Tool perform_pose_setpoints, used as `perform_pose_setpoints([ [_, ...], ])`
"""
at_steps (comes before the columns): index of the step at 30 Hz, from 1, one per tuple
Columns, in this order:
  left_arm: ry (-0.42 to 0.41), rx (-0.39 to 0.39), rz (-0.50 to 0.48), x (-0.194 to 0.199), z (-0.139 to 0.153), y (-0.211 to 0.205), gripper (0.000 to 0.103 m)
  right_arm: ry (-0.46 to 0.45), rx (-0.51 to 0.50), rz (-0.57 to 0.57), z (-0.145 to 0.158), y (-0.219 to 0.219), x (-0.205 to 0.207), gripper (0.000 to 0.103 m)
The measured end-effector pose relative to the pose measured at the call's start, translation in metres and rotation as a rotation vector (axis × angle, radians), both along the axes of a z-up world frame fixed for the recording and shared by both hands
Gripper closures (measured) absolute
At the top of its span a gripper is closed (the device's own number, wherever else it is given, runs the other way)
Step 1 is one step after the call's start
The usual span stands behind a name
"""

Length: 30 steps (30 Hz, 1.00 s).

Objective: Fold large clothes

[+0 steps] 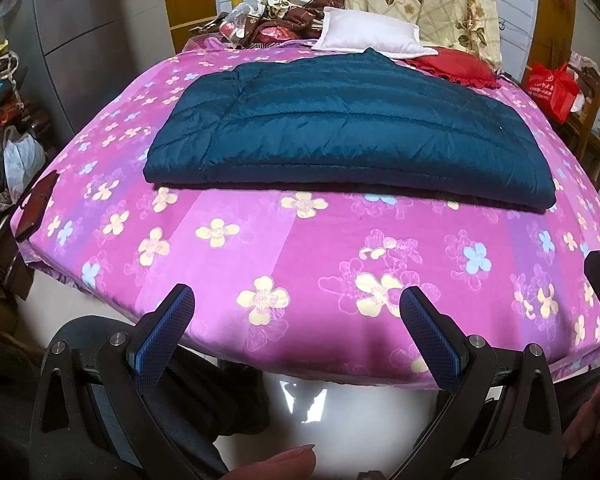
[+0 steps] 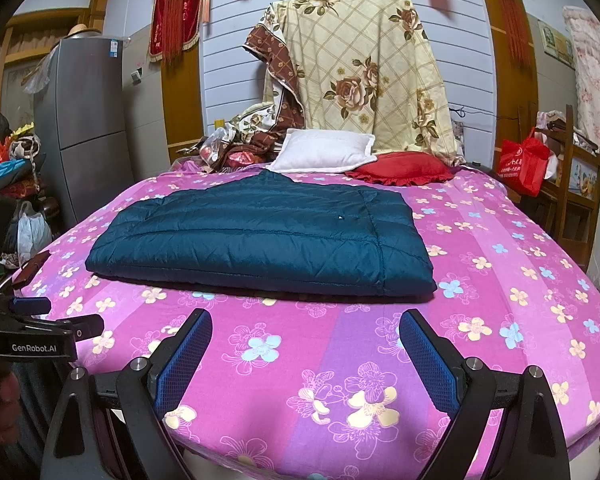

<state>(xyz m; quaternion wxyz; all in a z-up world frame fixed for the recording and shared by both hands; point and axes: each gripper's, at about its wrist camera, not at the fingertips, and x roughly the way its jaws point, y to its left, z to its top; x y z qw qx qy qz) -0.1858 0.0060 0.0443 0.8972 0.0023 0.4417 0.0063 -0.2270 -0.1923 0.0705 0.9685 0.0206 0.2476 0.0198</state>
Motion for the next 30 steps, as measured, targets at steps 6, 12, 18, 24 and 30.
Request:
perform_pose_setpoints([
  [6, 0.003, -0.001, -0.001, -0.0003, -0.0026, 0.0002, 0.0, 0.0, 0.0, 0.0, -0.0003, 0.0002, 0.0, 0.01],
  [12, 0.007, -0.004, 0.002, -0.0011, -0.0053, 0.0012, 0.0, -0.001, 0.0, -0.001, -0.0003, 0.0003, -0.0002, 0.01],
  [18, 0.007, -0.005, 0.003, -0.0012, -0.0057, 0.0012, 0.0, -0.001, -0.001, 0.0, -0.0005, -0.0001, -0.0001, 0.01],
  [24, 0.012, -0.008, 0.004, -0.0014, -0.0078, 0.0031, 0.0, -0.001, 0.0, 0.0, -0.0001, 0.0001, 0.0004, 0.01],
  [30, 0.008, -0.016, 0.0, -0.0022, -0.0086, 0.0038, 0.0, -0.001, -0.001, 0.0, -0.0002, 0.0001, 0.0004, 0.01],
])
